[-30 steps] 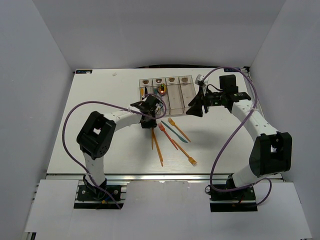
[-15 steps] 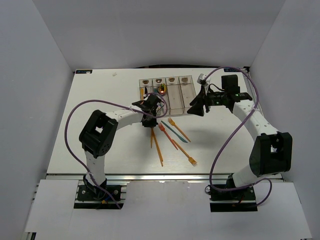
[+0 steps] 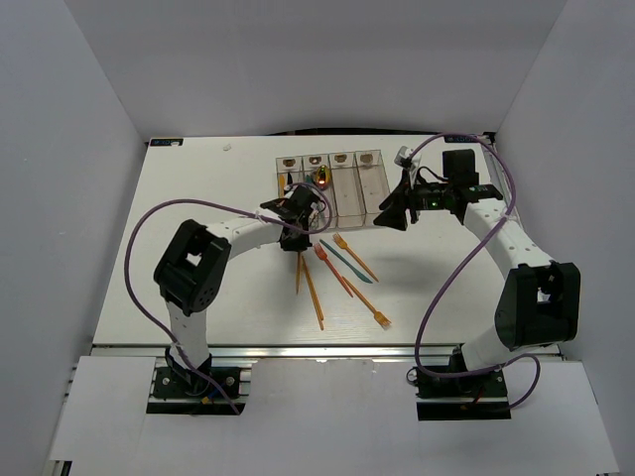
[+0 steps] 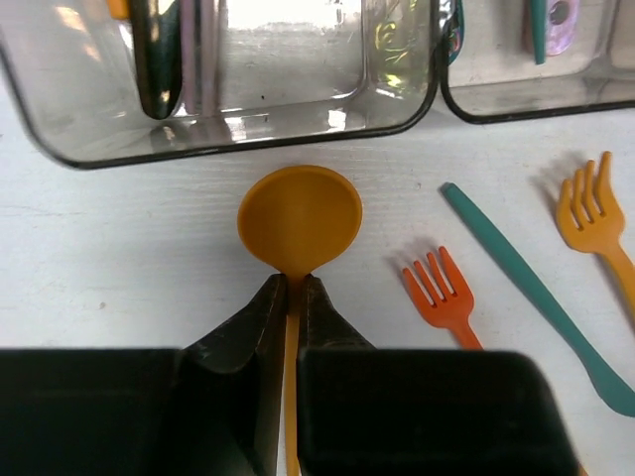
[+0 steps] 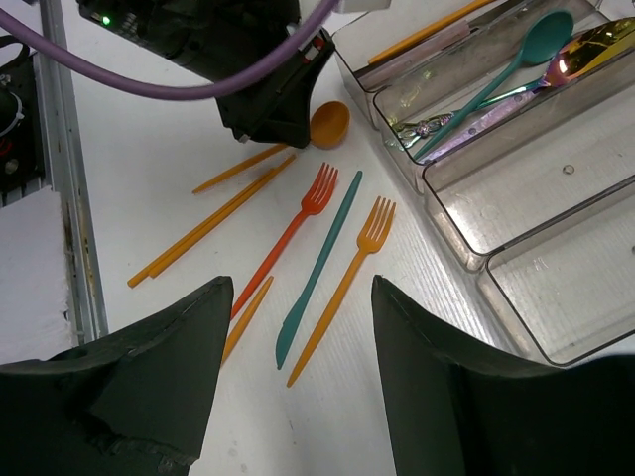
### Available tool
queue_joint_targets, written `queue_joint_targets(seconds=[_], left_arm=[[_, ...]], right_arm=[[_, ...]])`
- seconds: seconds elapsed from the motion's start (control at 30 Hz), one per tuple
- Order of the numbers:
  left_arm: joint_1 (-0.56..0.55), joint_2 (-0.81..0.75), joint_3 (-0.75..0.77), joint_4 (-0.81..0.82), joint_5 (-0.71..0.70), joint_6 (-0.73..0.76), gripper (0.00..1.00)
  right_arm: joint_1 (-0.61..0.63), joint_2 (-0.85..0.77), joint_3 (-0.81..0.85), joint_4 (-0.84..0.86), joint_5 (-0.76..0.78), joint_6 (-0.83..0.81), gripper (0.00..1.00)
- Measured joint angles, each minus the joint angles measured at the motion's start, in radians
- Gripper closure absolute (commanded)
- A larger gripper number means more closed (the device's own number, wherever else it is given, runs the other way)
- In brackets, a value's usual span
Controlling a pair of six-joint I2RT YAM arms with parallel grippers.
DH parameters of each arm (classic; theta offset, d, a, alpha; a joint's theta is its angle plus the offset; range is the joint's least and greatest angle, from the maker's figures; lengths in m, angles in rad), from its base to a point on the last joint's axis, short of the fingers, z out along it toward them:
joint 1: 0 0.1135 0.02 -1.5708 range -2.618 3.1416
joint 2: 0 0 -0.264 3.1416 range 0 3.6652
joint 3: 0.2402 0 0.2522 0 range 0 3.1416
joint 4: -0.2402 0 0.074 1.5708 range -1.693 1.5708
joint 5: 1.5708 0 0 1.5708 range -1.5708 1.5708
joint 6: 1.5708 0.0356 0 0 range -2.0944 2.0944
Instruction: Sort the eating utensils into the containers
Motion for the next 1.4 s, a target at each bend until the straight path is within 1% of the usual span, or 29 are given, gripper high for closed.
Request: queue_joint_targets(seconds=[0.1,0.2,0.37,0.47,0.53,0.63,0.73,0.9,1.07,1.2,1.3,1.37,1.4], left_arm=[[0.0,-0.039,-0.001,-0.011,0.0,-0.001,1.0],[0.0,-0.118,-0.013,-0.01,0.029,-0.005,1.0],[-0.003,-0.269,-0.052,0.023,0.146,-0.004,1.0],[-0.003,-0.296,-0.024,0.035,0.194,0.001,1.0],[0.0,-0.27,0.04,0.035,0.217,0.008,1.0],[0.022,-0.172,0.21,0.045,0.253,0.019,1.0],[0.067,-0.034,0.406,0.082,0.284,0.03,1.0],[0.137,0.166,0.626,0.091,0.3,0.049,1.0],[0.184,0.278,0.722,0.072,0.283,0.074,1.0],[0.192,0.327,0.784,0.065,0.273,0.095,1.0],[0.191,0.337,0.79,0.065,0.273,0.098,1.0],[0.191,0.341,0.79,0.064,0.274,0.098,0.97],[0.19,0.342,0.789,0.065,0.276,0.097,0.91]], right_arm=[[-0.005,0.0,-0.01,0.002,0.0,0.0,0.35],[-0.009,0.0,-0.018,0.0,0.0,0.0,0.35],[-0.016,0.0,-0.018,0.0,0.0,0.0,0.36],[-0.019,0.0,-0.019,0.0,-0.001,0.0,0.35],[-0.021,0.0,-0.019,0.0,-0.003,0.0,0.35],[-0.023,-0.001,-0.019,0.0,-0.005,0.0,0.35],[-0.026,-0.009,-0.024,0.0,-0.007,-0.001,0.36],[-0.027,-0.048,-0.056,-0.002,-0.011,-0.004,0.36],[-0.027,-0.08,-0.087,-0.002,-0.019,-0.008,0.35],[-0.027,-0.081,-0.097,-0.002,-0.024,-0.012,0.35],[-0.027,-0.081,-0.097,-0.001,-0.029,-0.014,0.35],[-0.027,-0.081,-0.097,-0.001,-0.03,-0.016,0.35],[-0.027,-0.081,-0.097,-0.001,-0.03,-0.017,0.35]])
